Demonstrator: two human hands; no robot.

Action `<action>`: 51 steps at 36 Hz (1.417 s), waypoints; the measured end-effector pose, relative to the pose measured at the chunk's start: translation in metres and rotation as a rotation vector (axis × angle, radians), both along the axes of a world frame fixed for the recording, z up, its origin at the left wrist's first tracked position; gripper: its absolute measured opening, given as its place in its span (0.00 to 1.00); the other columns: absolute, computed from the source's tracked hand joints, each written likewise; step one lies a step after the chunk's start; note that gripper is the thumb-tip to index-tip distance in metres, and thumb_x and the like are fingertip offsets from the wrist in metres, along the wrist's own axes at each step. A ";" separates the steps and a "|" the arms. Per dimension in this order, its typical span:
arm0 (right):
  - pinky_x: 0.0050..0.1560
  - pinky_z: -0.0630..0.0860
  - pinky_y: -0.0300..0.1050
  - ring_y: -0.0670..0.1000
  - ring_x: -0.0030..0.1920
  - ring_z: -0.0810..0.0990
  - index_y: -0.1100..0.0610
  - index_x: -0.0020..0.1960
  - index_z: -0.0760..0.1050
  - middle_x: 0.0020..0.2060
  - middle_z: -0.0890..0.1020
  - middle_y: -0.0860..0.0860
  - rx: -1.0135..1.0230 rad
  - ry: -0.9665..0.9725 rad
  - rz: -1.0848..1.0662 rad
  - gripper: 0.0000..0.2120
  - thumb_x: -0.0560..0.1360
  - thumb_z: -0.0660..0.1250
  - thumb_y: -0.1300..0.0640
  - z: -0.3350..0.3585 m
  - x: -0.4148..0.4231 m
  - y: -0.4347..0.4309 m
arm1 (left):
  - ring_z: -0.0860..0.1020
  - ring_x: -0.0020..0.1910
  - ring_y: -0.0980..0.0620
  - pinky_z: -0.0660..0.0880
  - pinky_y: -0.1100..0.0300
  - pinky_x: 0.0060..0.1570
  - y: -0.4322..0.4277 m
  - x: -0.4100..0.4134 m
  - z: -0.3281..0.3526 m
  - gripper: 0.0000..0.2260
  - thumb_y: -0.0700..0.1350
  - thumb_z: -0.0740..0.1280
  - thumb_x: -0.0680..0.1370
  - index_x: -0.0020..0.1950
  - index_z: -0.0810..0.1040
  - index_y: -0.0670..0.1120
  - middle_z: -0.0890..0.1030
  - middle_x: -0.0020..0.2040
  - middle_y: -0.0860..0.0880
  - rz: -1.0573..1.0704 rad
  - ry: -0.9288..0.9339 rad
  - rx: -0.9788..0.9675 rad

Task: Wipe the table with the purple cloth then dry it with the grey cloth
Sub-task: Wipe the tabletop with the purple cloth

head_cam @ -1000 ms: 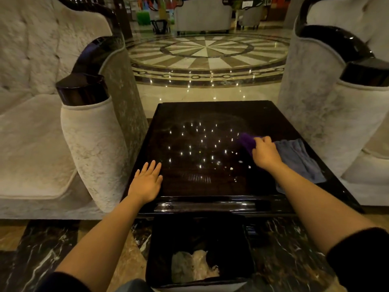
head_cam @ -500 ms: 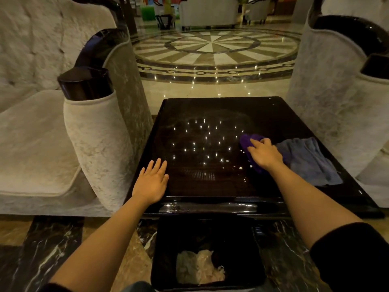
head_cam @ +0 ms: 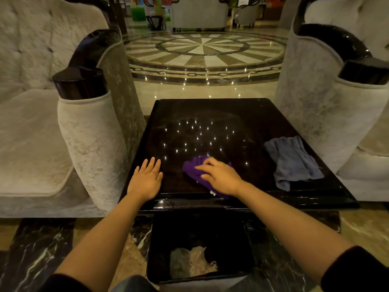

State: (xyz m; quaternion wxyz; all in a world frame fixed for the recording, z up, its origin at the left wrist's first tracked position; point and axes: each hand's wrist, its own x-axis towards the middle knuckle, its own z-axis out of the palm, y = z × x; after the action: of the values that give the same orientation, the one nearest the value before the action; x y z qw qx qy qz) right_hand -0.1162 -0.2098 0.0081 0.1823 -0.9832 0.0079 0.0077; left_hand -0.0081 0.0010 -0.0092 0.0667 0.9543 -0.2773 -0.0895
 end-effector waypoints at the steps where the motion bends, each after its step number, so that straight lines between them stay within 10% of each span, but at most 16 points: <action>1: 0.58 0.69 0.49 0.55 0.62 0.70 0.50 0.68 0.66 0.65 0.69 0.51 -0.001 -0.005 0.030 0.18 0.78 0.56 0.53 0.001 -0.006 0.006 | 0.44 0.77 0.46 0.45 0.49 0.75 0.000 -0.001 0.000 0.23 0.49 0.46 0.82 0.76 0.46 0.46 0.47 0.78 0.46 0.002 0.001 -0.003; 14: 0.40 0.77 0.52 0.61 0.48 0.77 0.58 0.57 0.75 0.54 0.78 0.59 -0.055 -0.199 0.286 0.12 0.75 0.62 0.59 -0.018 -0.077 0.065 | 0.47 0.77 0.45 0.48 0.47 0.75 -0.004 -0.010 0.009 0.22 0.49 0.47 0.82 0.76 0.49 0.46 0.49 0.78 0.45 0.059 0.006 -0.019; 24: 0.56 0.66 0.37 0.51 0.59 0.73 0.57 0.63 0.72 0.59 0.74 0.54 0.242 -0.064 0.088 0.15 0.77 0.59 0.58 -0.020 -0.091 0.065 | 0.68 0.69 0.41 0.66 0.45 0.68 0.000 -0.070 0.018 0.19 0.41 0.58 0.78 0.69 0.67 0.39 0.69 0.70 0.38 -0.048 -0.242 -0.350; 29: 0.60 0.71 0.49 0.54 0.58 0.74 0.58 0.62 0.73 0.59 0.74 0.55 0.305 -0.166 -0.019 0.14 0.76 0.61 0.59 -0.013 -0.094 0.062 | 0.78 0.57 0.42 0.77 0.49 0.54 0.023 -0.132 0.008 0.20 0.42 0.58 0.71 0.58 0.78 0.36 0.80 0.58 0.37 -0.284 -0.334 -0.447; 37: 0.61 0.69 0.45 0.53 0.59 0.74 0.62 0.61 0.72 0.58 0.75 0.57 0.394 -0.276 -0.145 0.14 0.76 0.61 0.63 0.003 -0.101 0.056 | 0.73 0.67 0.50 0.74 0.47 0.59 0.021 -0.181 -0.009 0.26 0.53 0.56 0.71 0.66 0.72 0.45 0.75 0.67 0.48 -0.382 -0.373 -0.110; 41: 0.59 0.67 0.41 0.52 0.59 0.73 0.60 0.62 0.72 0.59 0.75 0.55 0.388 -0.247 -0.198 0.15 0.76 0.60 0.62 0.000 -0.105 0.046 | 0.37 0.74 0.51 0.35 0.49 0.71 0.012 -0.178 -0.034 0.28 0.56 0.49 0.78 0.74 0.45 0.49 0.45 0.76 0.51 -0.402 -0.221 0.027; 43: 0.58 0.66 0.39 0.52 0.59 0.73 0.60 0.62 0.72 0.59 0.74 0.55 0.383 -0.227 -0.221 0.15 0.76 0.60 0.61 -0.002 -0.106 0.041 | 0.35 0.75 0.52 0.30 0.49 0.70 0.015 -0.179 -0.045 0.27 0.56 0.47 0.79 0.75 0.43 0.49 0.43 0.77 0.52 -0.404 -0.126 0.103; 48: 0.59 0.67 0.42 0.52 0.59 0.73 0.59 0.63 0.71 0.60 0.74 0.54 0.375 -0.190 -0.232 0.15 0.77 0.60 0.61 -0.004 -0.103 0.040 | 0.41 0.76 0.52 0.42 0.50 0.74 0.017 -0.183 -0.038 0.29 0.54 0.50 0.79 0.75 0.41 0.49 0.44 0.78 0.50 -0.282 -0.136 -0.006; 51: 0.59 0.67 0.42 0.52 0.59 0.73 0.60 0.63 0.71 0.59 0.74 0.55 0.408 -0.201 -0.245 0.15 0.77 0.60 0.61 -0.002 -0.100 0.045 | 0.62 0.73 0.50 0.65 0.48 0.68 0.006 -0.191 -0.016 0.29 0.55 0.54 0.73 0.73 0.60 0.47 0.63 0.74 0.48 -0.380 -0.242 -0.082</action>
State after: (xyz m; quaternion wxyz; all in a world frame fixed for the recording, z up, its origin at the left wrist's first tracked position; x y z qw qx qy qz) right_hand -0.2160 -0.1647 0.0064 0.3761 -0.9137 0.1069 -0.1108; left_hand -0.1991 0.0069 -0.0252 0.0533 0.8851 -0.4616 0.0259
